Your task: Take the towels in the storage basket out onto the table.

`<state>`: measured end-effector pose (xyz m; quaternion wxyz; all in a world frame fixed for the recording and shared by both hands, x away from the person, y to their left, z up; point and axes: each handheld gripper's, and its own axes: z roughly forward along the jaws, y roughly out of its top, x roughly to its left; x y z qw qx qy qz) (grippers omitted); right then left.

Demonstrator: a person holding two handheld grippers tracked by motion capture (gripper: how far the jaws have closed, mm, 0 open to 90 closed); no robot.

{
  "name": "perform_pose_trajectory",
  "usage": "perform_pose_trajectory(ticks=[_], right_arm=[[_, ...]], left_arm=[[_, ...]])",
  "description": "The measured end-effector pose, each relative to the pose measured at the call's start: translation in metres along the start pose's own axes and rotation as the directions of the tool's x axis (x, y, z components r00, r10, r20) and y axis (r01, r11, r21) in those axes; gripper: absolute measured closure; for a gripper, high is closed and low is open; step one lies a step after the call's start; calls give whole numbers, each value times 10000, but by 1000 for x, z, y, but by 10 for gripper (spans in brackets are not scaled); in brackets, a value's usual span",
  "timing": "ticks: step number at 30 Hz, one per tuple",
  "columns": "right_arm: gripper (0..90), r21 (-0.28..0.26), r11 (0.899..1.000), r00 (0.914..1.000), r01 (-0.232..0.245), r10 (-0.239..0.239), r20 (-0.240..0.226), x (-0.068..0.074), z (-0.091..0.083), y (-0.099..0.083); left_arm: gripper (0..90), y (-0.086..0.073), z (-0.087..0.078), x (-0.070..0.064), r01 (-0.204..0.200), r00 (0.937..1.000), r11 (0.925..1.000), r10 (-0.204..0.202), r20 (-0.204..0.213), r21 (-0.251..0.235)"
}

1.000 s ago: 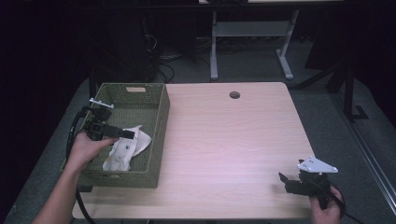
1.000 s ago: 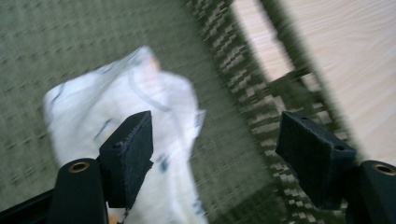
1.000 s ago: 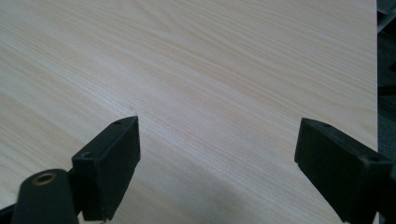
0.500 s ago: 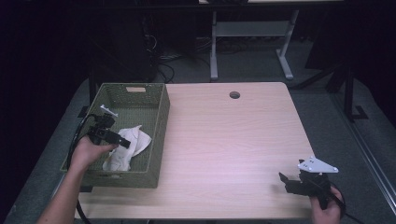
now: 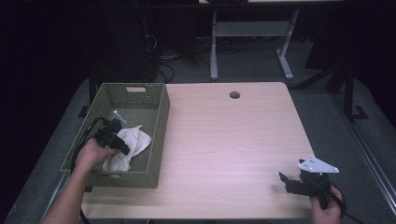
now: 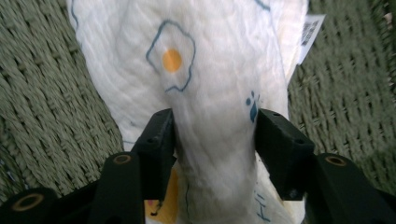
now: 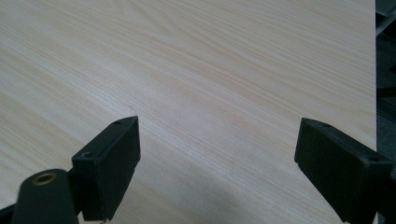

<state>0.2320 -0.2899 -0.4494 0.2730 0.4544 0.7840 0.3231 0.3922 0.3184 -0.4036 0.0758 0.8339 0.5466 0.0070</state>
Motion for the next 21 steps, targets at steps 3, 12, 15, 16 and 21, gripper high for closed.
perform_pose_trajectory(ticks=[3, 12, 15, 16, 21], right_arm=[[139, -5, 10000, 10000, 26, -26, 0, 1, 0, 0], [139, -27, 10000, 10000, 60, -60, -45, 2, -1, -1], [139, -15, 10000, 10000, 80, -80, -28, -1, 0, -3], [139, -36, 10000, 10000, 73, -73, -8, -3, 0, -3], [139, -35, 9999, 9999, -135, 135, 46, -7, 0, -4]], left_arm=[[561, -1, 2, 0, -55, 10000, 10000, 55, -9, 51], [737, -7, -1, 2, 48, 10000, 9996, -50, -48, -289], [746, -8, -7, 3, 126, 9999, 9991, -123, 85, -408], [747, -8, -8, 3, 138, 9998, 9988, -132, 116, -470], [748, -6, -19, 3, 227, 9990, 9958, -192, 404, -889]])
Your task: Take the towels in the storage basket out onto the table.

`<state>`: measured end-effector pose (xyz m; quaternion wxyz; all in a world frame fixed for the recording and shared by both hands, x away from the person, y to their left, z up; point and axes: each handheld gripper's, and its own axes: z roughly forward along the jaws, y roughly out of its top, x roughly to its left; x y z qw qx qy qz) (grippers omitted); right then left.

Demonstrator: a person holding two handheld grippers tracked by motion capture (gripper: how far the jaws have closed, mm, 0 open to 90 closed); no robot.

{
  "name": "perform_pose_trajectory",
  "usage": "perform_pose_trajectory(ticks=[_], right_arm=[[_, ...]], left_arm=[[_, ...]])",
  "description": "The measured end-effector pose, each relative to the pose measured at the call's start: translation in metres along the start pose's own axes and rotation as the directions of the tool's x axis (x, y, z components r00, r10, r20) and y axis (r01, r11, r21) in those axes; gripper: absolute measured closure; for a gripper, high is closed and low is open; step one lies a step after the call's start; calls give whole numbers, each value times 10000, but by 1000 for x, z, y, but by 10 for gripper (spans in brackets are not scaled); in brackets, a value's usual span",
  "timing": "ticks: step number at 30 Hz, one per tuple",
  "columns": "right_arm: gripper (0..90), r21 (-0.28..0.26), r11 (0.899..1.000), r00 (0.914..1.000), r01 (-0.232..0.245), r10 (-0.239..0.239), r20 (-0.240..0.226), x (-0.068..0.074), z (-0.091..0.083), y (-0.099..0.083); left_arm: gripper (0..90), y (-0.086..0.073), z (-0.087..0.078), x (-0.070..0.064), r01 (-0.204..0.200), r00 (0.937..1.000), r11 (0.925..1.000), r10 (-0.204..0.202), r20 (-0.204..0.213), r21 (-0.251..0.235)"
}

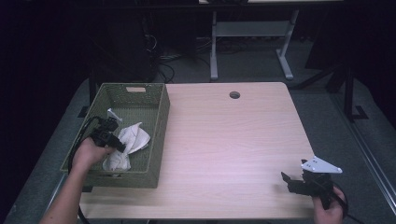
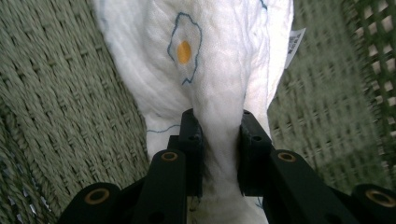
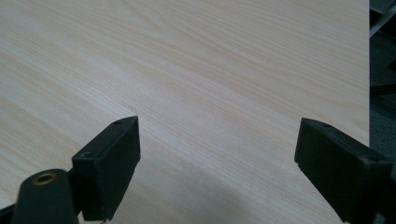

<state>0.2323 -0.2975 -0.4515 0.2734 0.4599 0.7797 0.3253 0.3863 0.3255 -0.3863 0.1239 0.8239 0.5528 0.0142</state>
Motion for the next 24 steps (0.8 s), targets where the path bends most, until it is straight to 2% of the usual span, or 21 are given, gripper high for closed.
perform_pose_trajectory(ticks=[7, 12, 13, 24], right_arm=[[139, 35, 10000, 10000, 59, -59, 0, 3, 1, 2], [139, 82, 10000, 10000, 44, -44, -14, 4, 2, 2], [139, 93, 10000, 10000, 19, -19, -21, 4, 3, 2], [139, 61, 10000, 10000, -19, 18, 54, 3, 1, 2]], left_arm=[[748, 0, -18, 1, 111, 9985, 9966, -67, 549, -817], [748, -2, -30, 3, 249, 9970, 9912, -151, 757, -1300], [748, -3, -35, 4, 325, 9951, 9886, -183, 970, -1473], [748, -7, -47, 7, 536, 9881, 9778, -227, 1519, -2024]])
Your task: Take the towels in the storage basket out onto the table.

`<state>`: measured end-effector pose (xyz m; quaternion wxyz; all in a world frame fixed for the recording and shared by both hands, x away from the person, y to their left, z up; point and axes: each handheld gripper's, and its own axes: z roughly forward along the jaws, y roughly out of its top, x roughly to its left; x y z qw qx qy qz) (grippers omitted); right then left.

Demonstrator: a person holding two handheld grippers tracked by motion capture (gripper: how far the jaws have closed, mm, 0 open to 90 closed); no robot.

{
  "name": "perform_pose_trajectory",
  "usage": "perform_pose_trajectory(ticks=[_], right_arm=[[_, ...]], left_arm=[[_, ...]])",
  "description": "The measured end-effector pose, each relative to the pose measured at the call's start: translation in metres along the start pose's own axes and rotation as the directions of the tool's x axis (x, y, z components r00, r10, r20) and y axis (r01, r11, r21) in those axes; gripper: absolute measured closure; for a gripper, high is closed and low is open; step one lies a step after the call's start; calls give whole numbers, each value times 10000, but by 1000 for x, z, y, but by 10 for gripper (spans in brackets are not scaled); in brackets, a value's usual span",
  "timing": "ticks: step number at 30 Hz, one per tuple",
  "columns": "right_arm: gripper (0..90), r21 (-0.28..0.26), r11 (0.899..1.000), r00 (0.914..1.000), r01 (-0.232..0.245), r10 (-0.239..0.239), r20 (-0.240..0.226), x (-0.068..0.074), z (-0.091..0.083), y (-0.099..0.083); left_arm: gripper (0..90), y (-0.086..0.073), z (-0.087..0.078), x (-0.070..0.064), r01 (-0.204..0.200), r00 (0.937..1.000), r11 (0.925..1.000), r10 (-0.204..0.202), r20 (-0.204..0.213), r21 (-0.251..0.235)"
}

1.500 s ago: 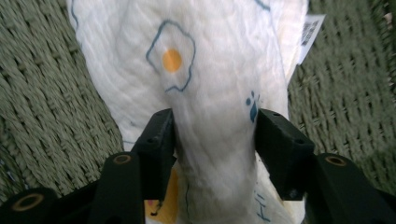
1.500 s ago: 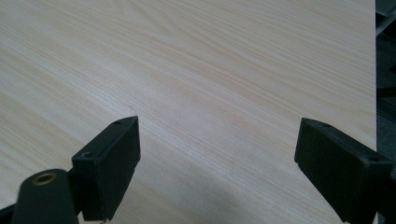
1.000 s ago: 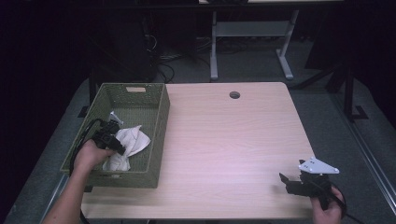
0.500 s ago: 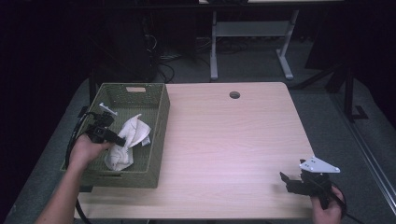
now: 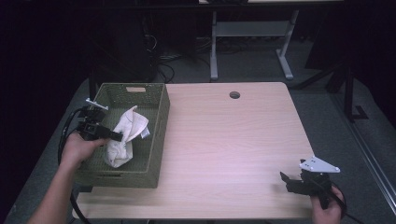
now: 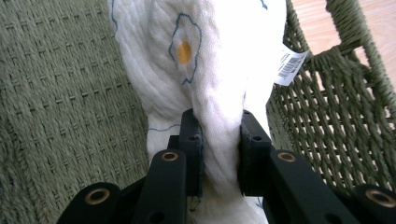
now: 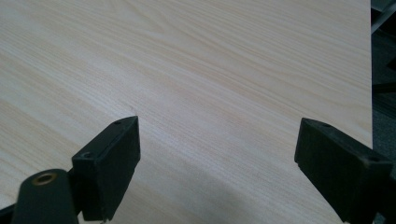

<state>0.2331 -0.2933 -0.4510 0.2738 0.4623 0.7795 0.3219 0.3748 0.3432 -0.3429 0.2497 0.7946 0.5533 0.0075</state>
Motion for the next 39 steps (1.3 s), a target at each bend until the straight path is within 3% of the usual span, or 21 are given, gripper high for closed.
perform_pose_trajectory(ticks=[7, 28, 39], right_arm=[[139, 23, 10000, 10000, 9, -9, -10, 0, 1, 0], [139, 7, 10000, 10000, -8, 8, 1, 0, 1, 1], [139, -5, 10000, 10000, -28, 28, 0, 1, 1, 1]], left_arm=[[748, 1, -4, 0, 121, 9994, 9994, -110, 342, -310], [748, 11, -29, -10, 63, 9972, 9938, 22, 752, -1113], [748, 20, -42, -22, -275, 9961, 9901, 387, 797, -1375]])
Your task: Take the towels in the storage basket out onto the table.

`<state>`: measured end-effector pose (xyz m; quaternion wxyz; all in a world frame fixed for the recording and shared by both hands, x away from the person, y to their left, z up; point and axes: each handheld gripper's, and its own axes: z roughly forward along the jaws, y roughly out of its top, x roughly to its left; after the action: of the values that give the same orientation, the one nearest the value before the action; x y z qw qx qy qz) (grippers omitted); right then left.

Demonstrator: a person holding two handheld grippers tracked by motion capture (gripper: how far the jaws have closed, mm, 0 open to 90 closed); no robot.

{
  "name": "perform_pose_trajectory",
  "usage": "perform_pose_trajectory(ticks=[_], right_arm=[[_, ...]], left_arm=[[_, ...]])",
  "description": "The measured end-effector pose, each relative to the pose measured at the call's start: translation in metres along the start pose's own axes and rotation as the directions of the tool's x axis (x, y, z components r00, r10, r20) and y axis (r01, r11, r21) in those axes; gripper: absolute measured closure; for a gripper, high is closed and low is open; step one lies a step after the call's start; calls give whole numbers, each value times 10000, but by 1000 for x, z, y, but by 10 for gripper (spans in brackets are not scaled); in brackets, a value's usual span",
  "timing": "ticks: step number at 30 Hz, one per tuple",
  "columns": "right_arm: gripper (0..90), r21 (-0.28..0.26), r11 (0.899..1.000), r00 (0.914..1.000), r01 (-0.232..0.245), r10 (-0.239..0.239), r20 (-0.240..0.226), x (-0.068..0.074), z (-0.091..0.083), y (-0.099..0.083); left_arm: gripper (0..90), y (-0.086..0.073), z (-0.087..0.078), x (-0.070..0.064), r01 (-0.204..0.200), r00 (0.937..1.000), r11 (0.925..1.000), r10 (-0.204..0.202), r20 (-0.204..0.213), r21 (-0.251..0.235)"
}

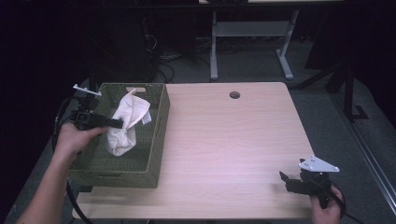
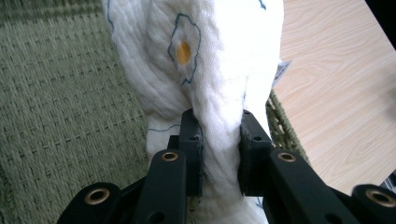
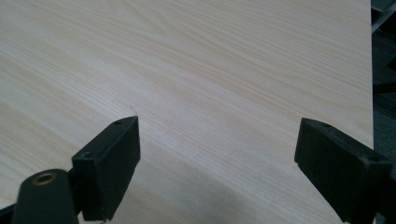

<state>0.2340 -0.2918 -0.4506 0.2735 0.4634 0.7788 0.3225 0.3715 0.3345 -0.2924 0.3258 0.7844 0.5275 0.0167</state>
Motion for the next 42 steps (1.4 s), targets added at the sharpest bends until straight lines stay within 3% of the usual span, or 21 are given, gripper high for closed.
perform_pose_trajectory(ticks=[19, 29, 42], right_arm=[[139, -22, 10000, 10000, 15, -15, 21, 0, 0, 1], [139, -17, 10000, 10000, -23, 23, 36, 1, 0, 1], [139, -118, 9998, 9998, -141, 142, 99, -1, -2, 1]], left_arm=[[748, 19, -10, -25, -478, 9985, 9983, 487, 239, -342], [748, 34, -6, -47, -1027, 9937, 9942, 1040, 414, -323], [748, 46, 2, -69, -1357, 9875, 9899, 1384, 751, -403]])
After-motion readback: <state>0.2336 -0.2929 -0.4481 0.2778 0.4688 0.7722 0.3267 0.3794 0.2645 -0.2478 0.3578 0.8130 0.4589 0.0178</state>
